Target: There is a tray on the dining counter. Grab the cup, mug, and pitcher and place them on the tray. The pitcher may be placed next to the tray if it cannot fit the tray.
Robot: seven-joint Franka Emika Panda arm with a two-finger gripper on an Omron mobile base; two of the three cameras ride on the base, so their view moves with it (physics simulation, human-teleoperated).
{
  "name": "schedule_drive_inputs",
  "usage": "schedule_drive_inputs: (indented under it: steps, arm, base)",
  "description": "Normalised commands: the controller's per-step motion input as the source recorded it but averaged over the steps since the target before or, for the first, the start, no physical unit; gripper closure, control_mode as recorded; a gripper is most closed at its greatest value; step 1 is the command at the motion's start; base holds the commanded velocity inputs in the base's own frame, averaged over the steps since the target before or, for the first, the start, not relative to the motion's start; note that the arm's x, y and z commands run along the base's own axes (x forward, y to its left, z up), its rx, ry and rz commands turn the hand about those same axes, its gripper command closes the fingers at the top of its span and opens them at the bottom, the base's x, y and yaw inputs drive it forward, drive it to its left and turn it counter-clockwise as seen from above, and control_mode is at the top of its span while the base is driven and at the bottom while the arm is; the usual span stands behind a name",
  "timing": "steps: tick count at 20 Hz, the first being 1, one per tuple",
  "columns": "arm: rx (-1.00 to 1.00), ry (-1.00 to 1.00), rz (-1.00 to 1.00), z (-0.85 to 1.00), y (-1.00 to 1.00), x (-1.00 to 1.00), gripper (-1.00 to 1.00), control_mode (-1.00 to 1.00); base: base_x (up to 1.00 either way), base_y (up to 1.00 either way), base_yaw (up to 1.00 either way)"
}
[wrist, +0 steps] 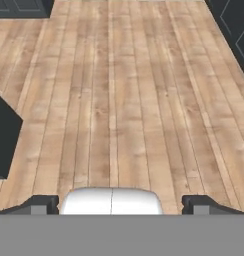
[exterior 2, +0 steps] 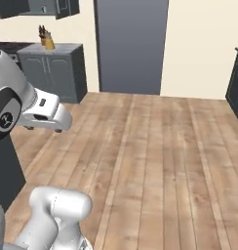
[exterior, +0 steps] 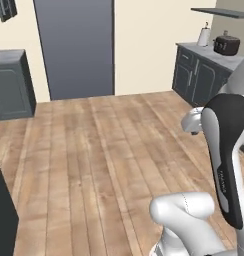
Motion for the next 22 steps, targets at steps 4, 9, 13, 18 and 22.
schedule_drive_inputs:
  steps: [4,9,13,18,22]
  arm:
    - [0.0,0.0,0.0,0.0,0.0,0.0,-1.0,1.0]
    - [0.0,0.0,0.0,0.0,0.0,0.0,-1.0,1.0]
    - [0.0,0.0,0.0,0.0,0.0,0.0,-1.0,1.0]
    - [0.0,0.0,0.0,0.0,0.0,0.0,-1.0,1.0]
    - [0.0,0.0,0.0,0.0,0.0,0.0,-1.0,1.0]
  base:
    - [1.0,-0.81,0.05]
    - [1.0,-0.49,0.13]
    - [1.0,-0.17,0.12]
    - [1.0,0.0,0.06]
    - [1.0,0.11,0.04]
